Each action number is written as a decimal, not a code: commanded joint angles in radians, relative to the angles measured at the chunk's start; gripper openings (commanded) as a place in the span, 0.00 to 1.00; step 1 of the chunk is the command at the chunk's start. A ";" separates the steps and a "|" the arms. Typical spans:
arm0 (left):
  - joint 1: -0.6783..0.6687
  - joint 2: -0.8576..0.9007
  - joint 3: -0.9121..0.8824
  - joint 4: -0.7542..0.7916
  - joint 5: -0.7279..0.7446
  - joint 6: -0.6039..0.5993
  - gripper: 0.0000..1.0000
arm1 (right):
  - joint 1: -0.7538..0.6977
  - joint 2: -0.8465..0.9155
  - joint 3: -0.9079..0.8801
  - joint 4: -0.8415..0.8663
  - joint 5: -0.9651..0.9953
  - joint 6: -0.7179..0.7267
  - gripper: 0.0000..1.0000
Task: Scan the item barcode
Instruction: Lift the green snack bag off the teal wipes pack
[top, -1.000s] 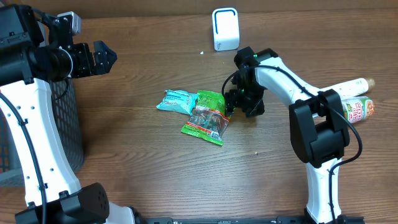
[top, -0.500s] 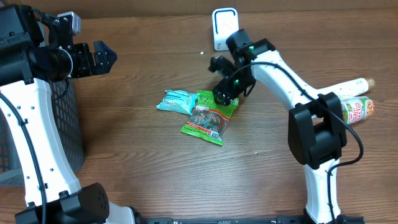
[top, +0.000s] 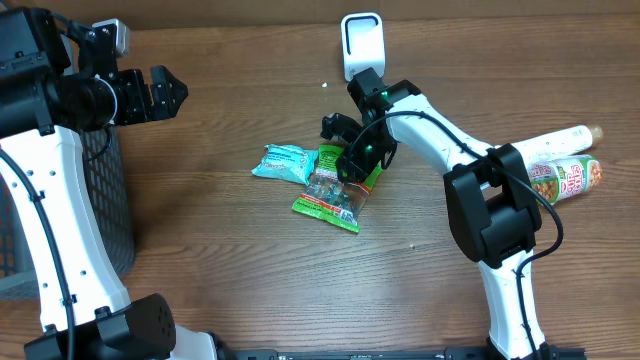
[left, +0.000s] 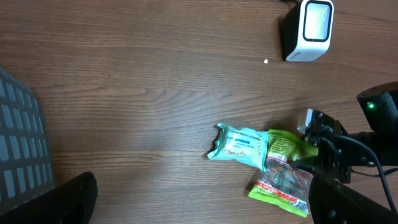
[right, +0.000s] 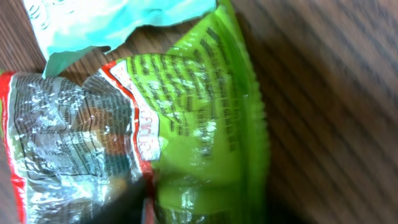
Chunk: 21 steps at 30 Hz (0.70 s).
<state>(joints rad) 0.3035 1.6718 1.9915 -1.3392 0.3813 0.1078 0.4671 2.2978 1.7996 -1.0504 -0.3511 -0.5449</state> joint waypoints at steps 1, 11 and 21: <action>0.005 -0.004 0.010 0.002 -0.003 -0.003 1.00 | -0.002 0.021 -0.014 -0.025 0.014 0.240 0.04; 0.005 -0.004 0.010 0.002 -0.003 -0.003 1.00 | -0.037 0.021 -0.014 -0.077 0.134 1.044 0.04; 0.005 -0.004 0.010 0.002 -0.003 -0.003 1.00 | -0.052 0.021 -0.014 -0.036 -0.069 0.670 0.66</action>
<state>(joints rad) 0.3035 1.6718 1.9915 -1.3392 0.3813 0.1078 0.4175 2.2993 1.7931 -1.1114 -0.3817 0.3180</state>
